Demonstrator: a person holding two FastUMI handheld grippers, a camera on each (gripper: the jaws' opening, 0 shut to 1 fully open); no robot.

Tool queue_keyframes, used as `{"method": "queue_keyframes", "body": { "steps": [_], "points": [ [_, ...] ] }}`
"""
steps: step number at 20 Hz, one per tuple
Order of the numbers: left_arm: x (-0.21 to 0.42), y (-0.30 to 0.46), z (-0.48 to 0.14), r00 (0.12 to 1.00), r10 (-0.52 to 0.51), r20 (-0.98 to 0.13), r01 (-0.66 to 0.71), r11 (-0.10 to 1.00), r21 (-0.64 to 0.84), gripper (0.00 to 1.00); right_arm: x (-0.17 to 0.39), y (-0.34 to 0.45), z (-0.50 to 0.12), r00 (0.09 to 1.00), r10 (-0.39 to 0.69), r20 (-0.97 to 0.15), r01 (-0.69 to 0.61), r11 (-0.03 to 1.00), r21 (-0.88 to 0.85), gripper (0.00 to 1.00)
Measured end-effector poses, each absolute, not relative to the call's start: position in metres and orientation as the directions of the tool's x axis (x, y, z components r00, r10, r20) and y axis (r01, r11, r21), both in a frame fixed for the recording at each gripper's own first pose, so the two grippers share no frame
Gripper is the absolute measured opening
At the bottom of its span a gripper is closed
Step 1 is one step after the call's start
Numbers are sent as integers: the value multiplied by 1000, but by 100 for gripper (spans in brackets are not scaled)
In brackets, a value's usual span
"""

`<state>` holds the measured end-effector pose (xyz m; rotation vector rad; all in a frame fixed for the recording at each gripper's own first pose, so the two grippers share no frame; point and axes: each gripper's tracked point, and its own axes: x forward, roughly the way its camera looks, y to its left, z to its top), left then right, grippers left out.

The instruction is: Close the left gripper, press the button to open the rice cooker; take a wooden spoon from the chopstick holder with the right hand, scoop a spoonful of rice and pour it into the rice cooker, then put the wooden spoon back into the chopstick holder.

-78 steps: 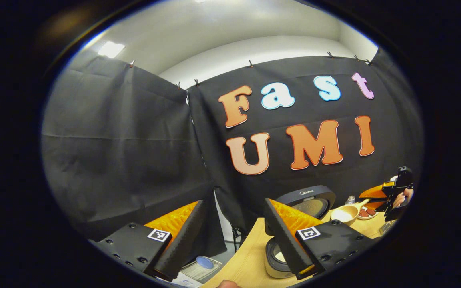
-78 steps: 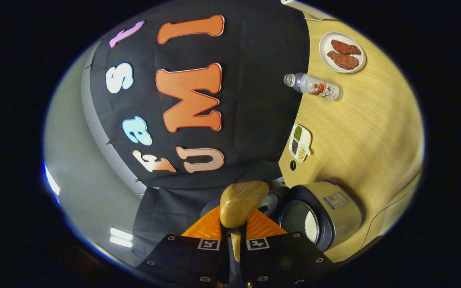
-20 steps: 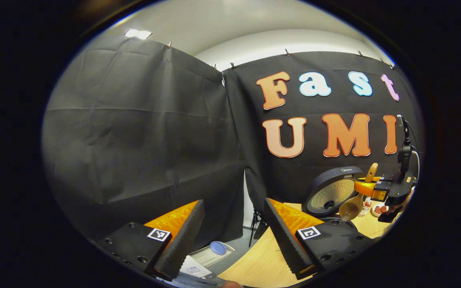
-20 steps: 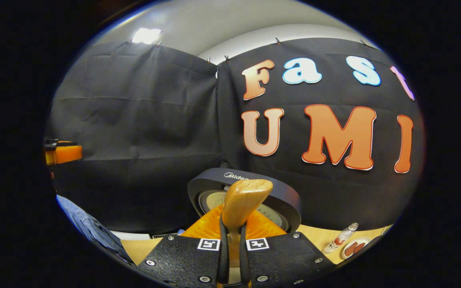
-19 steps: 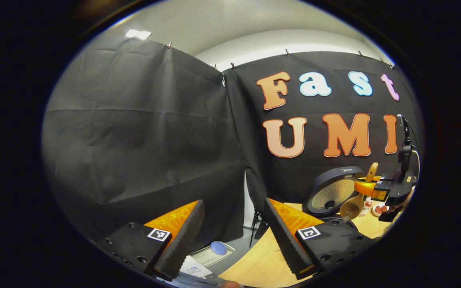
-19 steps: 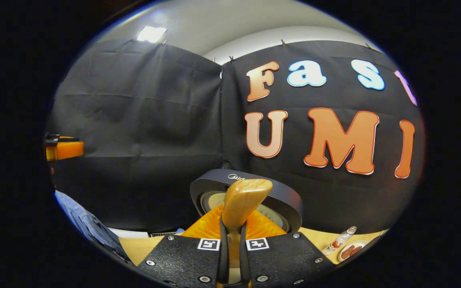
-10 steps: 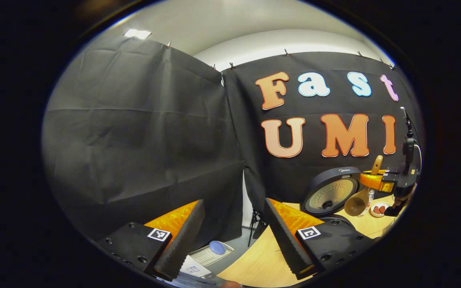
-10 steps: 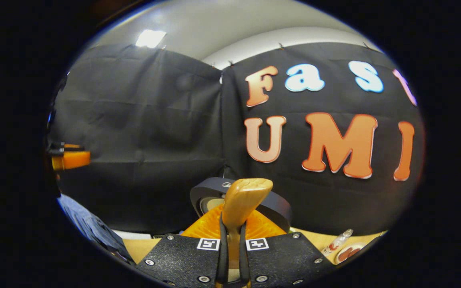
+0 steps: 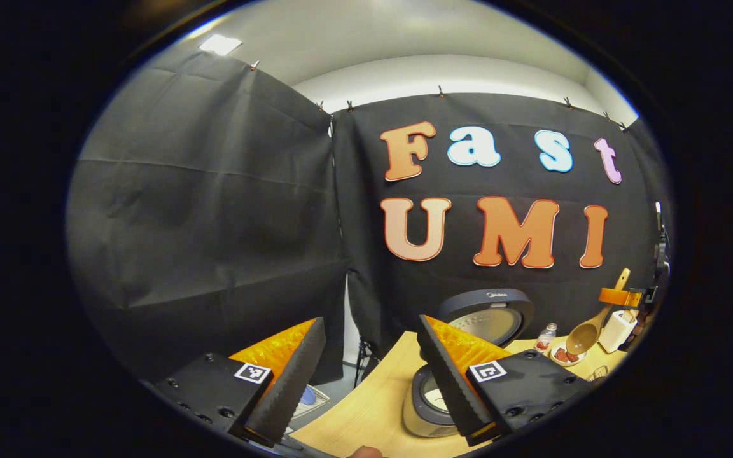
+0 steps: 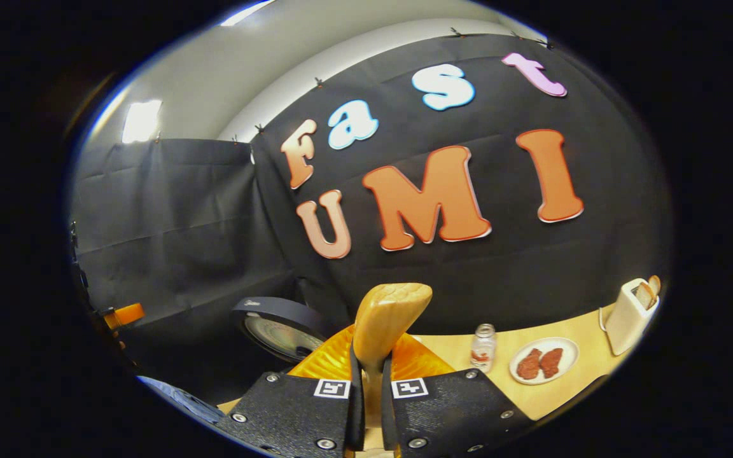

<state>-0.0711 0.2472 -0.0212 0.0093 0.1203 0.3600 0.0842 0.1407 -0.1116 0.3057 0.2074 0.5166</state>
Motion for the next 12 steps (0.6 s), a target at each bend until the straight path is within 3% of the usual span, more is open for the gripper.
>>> {"method": "queue_keyframes", "body": {
  "steps": [3,12],
  "points": [
    [-58,220,-11,943,313,-110,-311,950,32,100,83,71,-144,876,444,-187,-374,872,317,10],
    [-29,151,7,965,243,-104,-243,970,12,100,71,-71,-208,923,247,-295,-135,926,353,10]
  ]
}}
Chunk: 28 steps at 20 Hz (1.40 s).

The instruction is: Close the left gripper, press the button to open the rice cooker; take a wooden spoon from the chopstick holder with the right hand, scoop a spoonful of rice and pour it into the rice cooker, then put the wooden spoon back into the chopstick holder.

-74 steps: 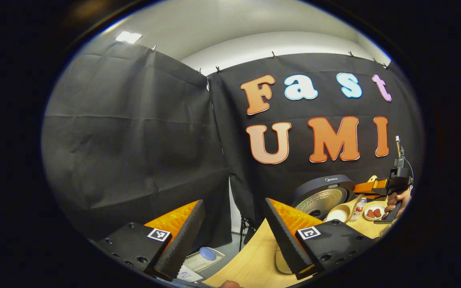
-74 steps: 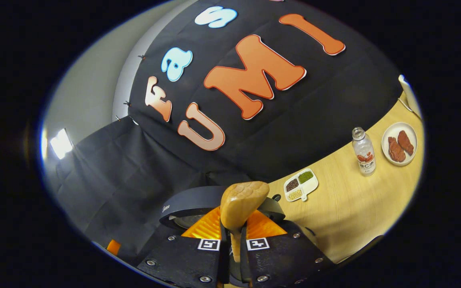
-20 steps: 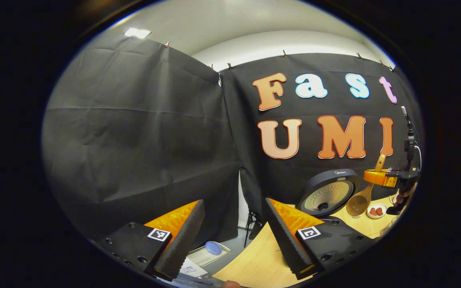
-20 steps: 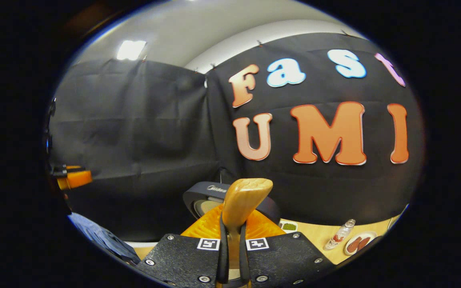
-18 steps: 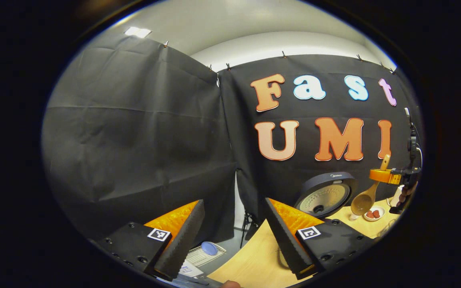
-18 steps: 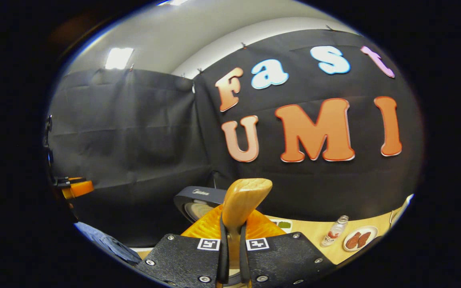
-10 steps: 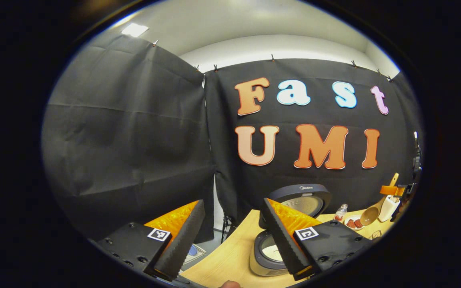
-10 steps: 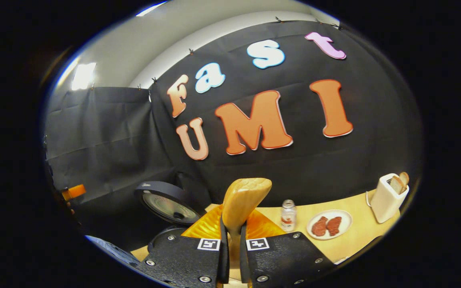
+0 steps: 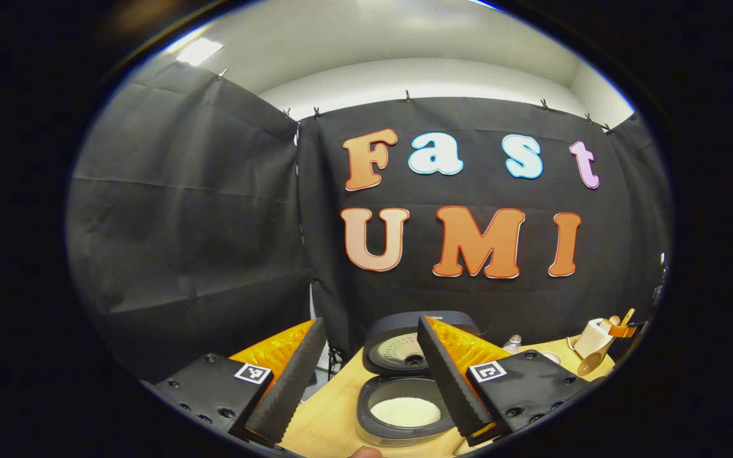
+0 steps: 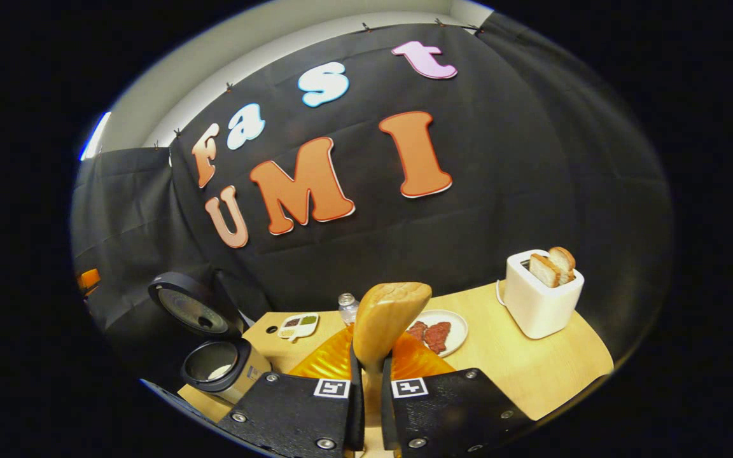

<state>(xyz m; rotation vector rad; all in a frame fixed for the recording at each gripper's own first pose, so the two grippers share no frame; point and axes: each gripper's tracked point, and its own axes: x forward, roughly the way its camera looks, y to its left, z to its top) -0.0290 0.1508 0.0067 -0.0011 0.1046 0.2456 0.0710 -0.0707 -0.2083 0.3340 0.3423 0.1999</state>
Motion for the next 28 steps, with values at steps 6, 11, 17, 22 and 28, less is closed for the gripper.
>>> {"method": "queue_keyframes", "body": {
  "steps": [6,11,17,22,28],
  "points": [
    [-13,107,5,976,183,-117,-186,982,-17,97,53,-96,-271,893,216,-395,-64,929,364,10],
    [5,86,-4,976,163,-143,-162,987,23,100,44,-100,-314,871,198,-449,-22,930,367,10],
    [40,80,-3,973,174,-149,-167,984,59,100,33,-104,-347,835,171,-522,40,929,369,13],
    [90,84,17,972,194,-134,-177,976,128,100,12,-102,-362,773,166,-613,69,937,342,18],
    [146,80,24,970,178,-163,-157,979,131,98,0,-114,-349,765,123,-632,107,944,314,26]
  ]
}}
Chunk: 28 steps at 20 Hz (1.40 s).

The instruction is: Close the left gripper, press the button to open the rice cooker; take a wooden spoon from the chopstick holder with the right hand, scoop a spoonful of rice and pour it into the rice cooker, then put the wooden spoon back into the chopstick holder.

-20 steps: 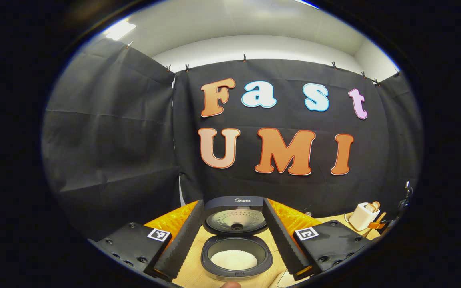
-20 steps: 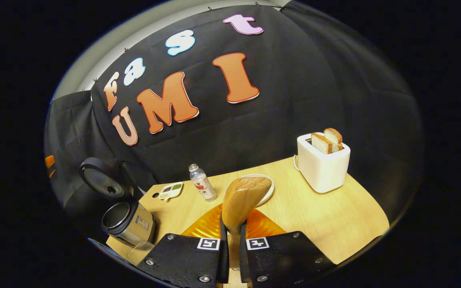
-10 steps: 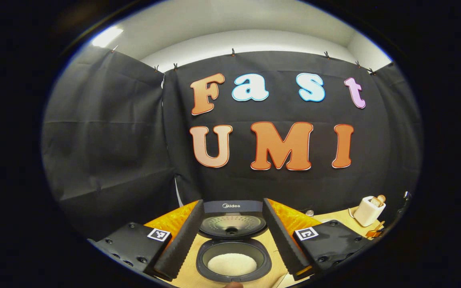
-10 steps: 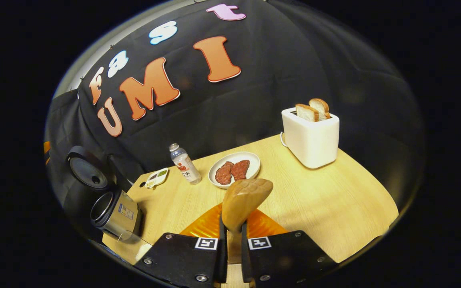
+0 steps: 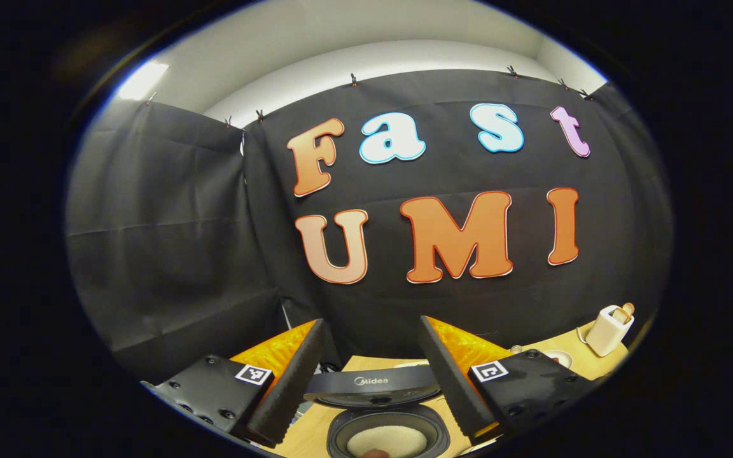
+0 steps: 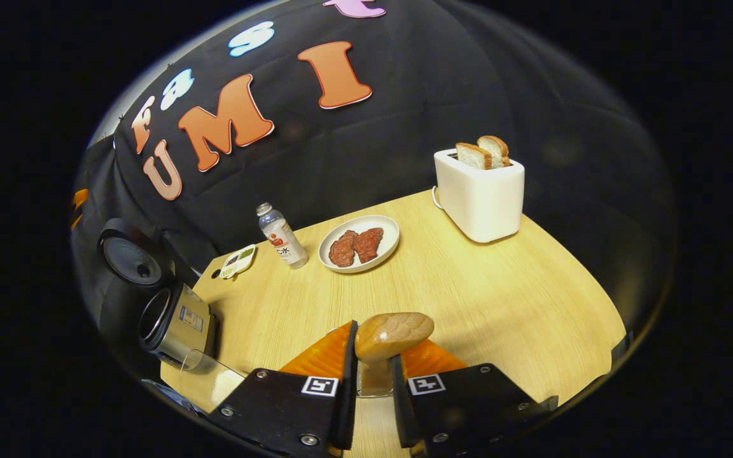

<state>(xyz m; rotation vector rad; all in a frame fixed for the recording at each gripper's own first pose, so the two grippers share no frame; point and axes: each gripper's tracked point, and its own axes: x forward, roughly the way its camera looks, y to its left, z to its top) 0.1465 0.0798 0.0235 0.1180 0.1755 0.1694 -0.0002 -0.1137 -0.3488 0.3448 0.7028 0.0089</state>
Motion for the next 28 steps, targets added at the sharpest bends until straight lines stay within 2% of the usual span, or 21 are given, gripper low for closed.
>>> {"method": "queue_keyframes", "body": {
  "steps": [1,2,3,4,5,6,7,8,9,12,13,15,16,20,24,28],
  "points": [
    [154,80,17,967,166,-191,-146,982,118,92,-2,-118,-345,765,112,-634,118,944,308,30],
    [162,81,9,962,163,-218,-142,984,109,94,-4,-121,-340,766,104,-634,125,944,306,33],
    [170,83,1,954,164,-250,-143,985,100,96,-6,-122,-336,763,109,-638,124,943,310,27],
    [177,85,-8,946,162,-282,-143,986,86,98,-8,-120,-331,759,112,-641,123,943,311,39],
    [185,87,-14,938,158,-309,-143,987,69,100,-9,-122,-327,762,107,-638,121,945,303,41],
    [192,91,-20,933,155,-325,-146,988,51,93,-10,-126,-321,770,96,-631,117,950,288,43],
    [199,95,-26,926,153,-346,-148,988,43,99,-10,-130,-312,780,84,-621,113,956,271,38],
    [204,96,-34,917,149,-371,-146,989,35,93,-10,-133,-302,791,72,-607,108,961,256,51],
    [207,95,-42,907,138,-397,-136,990,33,99,-10,-137,-292,802,60,-594,107,964,243,55],
    [212,104,-65,873,165,-458,-161,986,48,100,-8,-143,-267,828,46,-559,103,967,233,61],
    [214,109,-72,862,171,-477,-174,984,38,93,-8,-144,-261,834,49,-550,100,966,238,65],
    [213,108,-92,831,154,-535,-186,983,-4,97,-11,-141,-258,832,67,-551,91,963,255,67],
    [209,107,-101,810,141,-569,-186,982,-22,93,-14,-137,-261,829,71,-555,88,963,255,68],
    [199,106,-113,776,140,-616,-178,984,0,96,-17,-129,-266,820,83,-567,69,968,242,68],
    [167,90,-142,665,99,-740,-144,990,4,94,-21,-111,-268,804,140,-578,33,960,278,69],
    [129,86,-178,521,61,-852,-153,988,-22,96,-21,-104,-270,804,150,-575,-6,970,244,69]
  ]
}}
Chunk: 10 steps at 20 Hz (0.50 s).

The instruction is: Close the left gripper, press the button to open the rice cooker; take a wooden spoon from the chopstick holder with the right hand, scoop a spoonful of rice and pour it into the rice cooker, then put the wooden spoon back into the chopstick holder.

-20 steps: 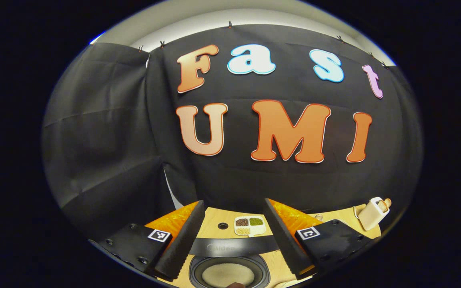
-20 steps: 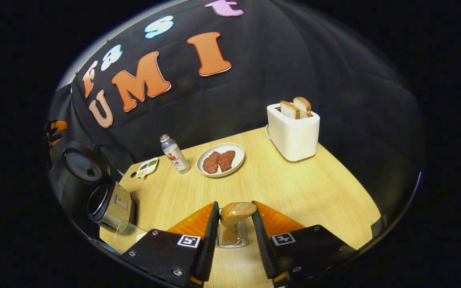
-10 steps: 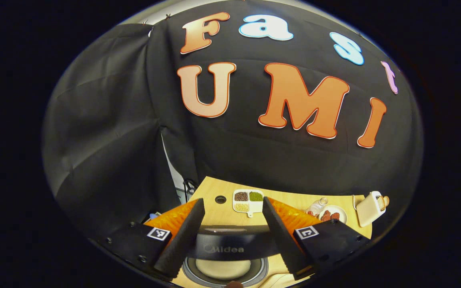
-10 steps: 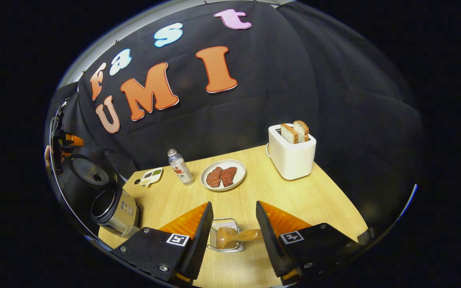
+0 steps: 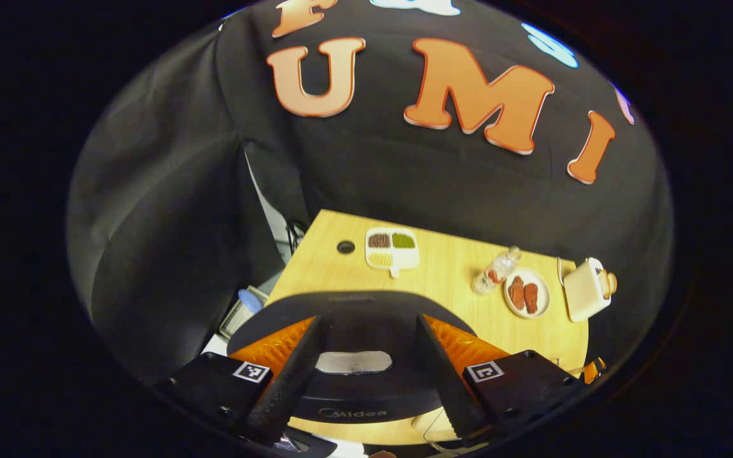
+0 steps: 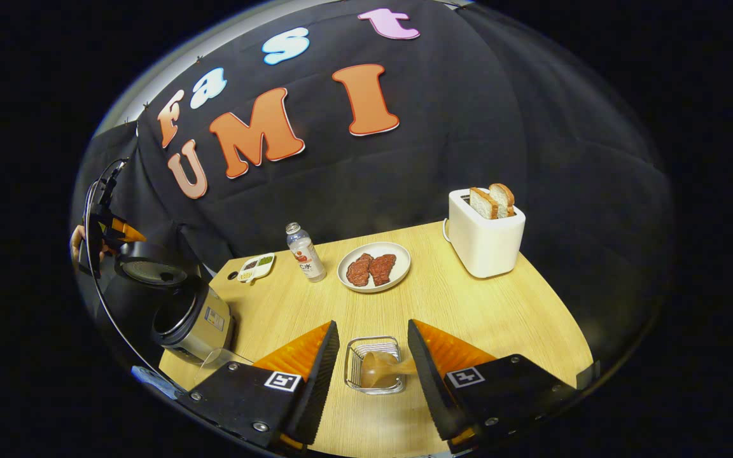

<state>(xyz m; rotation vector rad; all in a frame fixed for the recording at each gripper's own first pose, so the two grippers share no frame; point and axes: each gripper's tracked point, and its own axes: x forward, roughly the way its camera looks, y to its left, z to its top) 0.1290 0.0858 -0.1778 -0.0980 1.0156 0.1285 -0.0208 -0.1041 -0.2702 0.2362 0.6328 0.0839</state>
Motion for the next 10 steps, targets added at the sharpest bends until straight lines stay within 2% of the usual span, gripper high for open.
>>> {"method": "queue_keyframes", "body": {
  "steps": [3,4,5,6,8,10],
  "points": [
    [103,87,-201,443,63,-894,-153,988,-6,92,-18,-98,-268,802,165,-575,-31,971,236,69],
    [90,84,-212,399,65,-915,-159,987,1,95,-18,-96,-268,801,169,-574,-34,971,238,69],
    [81,82,-222,360,65,-931,-160,987,7,92,-17,-94,-268,801,175,-573,-39,970,242,69],
    [71,79,-235,318,65,-946,-158,987,15,95,-17,-92,-268,801,178,-571,-42,969,243,69],
    [52,83,-242,247,61,-967,-160,987,21,95,-15,-87,-268,801,184,-570,-54,970,238,69],
    [41,81,-266,194,58,-979,-160,987,27,92,-16,-85,-268,799,188,-571,-66,971,228,69]
  ]
}}
